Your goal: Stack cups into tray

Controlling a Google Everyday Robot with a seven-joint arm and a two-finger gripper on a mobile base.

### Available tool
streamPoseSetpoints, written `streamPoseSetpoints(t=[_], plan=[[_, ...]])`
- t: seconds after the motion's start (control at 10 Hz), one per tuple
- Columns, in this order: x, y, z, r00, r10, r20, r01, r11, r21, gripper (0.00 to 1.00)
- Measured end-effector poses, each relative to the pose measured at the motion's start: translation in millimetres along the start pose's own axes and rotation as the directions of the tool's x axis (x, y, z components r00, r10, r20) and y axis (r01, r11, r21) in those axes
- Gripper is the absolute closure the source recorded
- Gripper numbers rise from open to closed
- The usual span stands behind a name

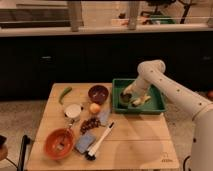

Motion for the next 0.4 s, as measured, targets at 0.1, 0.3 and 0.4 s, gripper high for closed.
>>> streamPoseSetpoints(t=[0.1, 0.3, 0.4], plan=[[0.6, 2.0, -14.0, 1.0, 0.003, -0.02, -0.003, 1.0, 0.006, 0.26], [3.0, 5.8, -34.5, 0.998, 0.013, -0.054, -0.011, 1.0, 0.023, 0.26], [4.5, 7.1, -43.1, 0.998, 0.018, -0.068, -0.016, 0.999, 0.033, 0.26]])
